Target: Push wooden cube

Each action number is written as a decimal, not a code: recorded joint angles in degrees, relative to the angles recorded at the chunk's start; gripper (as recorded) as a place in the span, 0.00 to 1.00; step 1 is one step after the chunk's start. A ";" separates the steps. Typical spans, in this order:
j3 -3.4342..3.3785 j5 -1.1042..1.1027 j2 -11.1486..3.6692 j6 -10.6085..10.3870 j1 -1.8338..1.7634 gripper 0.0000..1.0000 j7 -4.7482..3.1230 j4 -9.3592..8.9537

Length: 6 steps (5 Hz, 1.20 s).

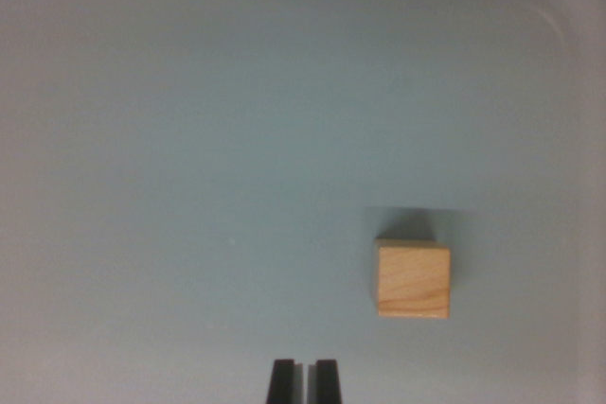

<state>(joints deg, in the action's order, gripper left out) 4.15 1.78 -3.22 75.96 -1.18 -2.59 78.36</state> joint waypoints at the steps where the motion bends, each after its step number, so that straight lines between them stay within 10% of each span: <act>1: 0.28 -0.12 -0.19 -2.51 0.24 0.00 -0.53 -2.41; 6: 0.85 -0.35 -0.58 -7.61 0.74 0.00 -1.60 -7.32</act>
<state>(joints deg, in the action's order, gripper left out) 5.01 1.42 -3.80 68.35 -0.44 -4.19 71.03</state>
